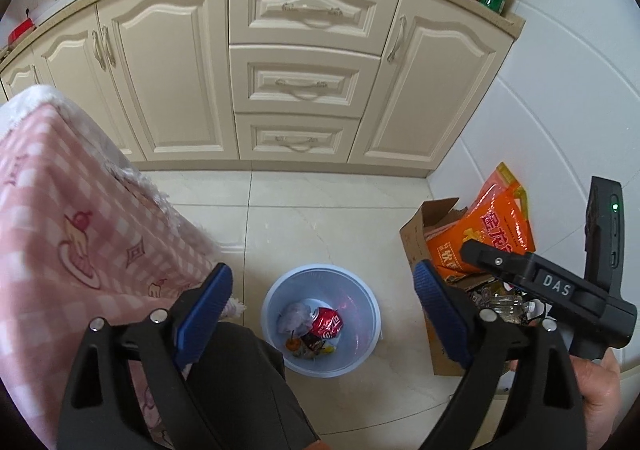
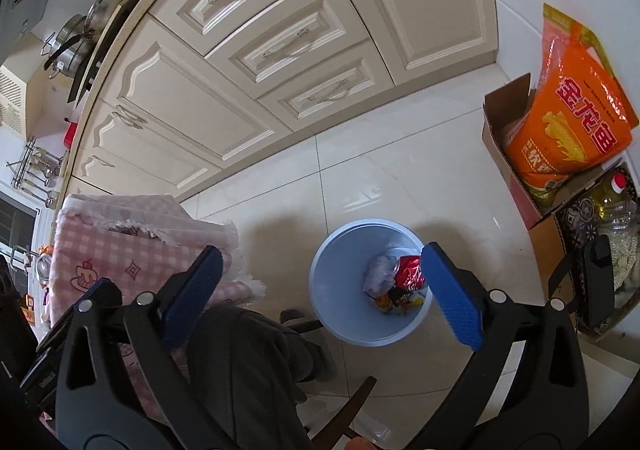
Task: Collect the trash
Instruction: 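Return both open tools to the table, then grasp the green-white wrapper with the left tool while the right tool grasps the clear plastic bag, then carry wrapper and clear bag to the blue bin and release them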
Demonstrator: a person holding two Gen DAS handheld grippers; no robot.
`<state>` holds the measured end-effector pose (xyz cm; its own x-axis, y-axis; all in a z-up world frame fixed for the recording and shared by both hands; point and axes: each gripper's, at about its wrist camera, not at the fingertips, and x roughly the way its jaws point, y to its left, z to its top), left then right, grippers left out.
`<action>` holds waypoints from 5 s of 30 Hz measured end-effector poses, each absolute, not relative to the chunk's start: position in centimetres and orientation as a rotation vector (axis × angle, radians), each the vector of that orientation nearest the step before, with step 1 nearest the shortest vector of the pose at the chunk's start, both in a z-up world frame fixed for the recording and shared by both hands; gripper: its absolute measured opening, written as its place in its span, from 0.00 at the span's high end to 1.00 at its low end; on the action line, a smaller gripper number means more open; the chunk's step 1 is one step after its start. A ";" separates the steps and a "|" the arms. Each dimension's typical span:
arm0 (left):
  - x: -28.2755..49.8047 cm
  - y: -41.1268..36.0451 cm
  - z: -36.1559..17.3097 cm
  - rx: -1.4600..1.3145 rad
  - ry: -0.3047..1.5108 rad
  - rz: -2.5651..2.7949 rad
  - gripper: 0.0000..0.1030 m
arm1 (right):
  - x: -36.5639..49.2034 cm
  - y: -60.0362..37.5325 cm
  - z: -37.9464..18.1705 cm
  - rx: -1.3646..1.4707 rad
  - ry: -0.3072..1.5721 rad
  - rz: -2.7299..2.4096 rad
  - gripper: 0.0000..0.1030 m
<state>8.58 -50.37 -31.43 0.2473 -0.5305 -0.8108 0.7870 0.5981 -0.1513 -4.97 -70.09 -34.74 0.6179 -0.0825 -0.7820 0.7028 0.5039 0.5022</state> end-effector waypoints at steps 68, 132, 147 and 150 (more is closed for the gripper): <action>25.0 -0.3 -20.4 0.042 0.671 -0.197 0.05 | 25.3 -26.5 -17.6 0.405 0.817 0.228 0.06; 13.5 -22.9 -15.8 0.094 0.652 -0.777 0.85 | 6.0 -52.0 -13.9 0.560 0.509 -0.061 0.64; 8.0 -41.5 -22.9 0.252 0.816 -1.039 0.85 | -3.4 -66.1 -25.2 0.766 0.621 -0.375 0.64; 7.5 -44.4 -25.7 0.281 0.884 -1.057 0.85 | -3.6 -67.5 -28.5 0.814 0.669 -0.396 0.64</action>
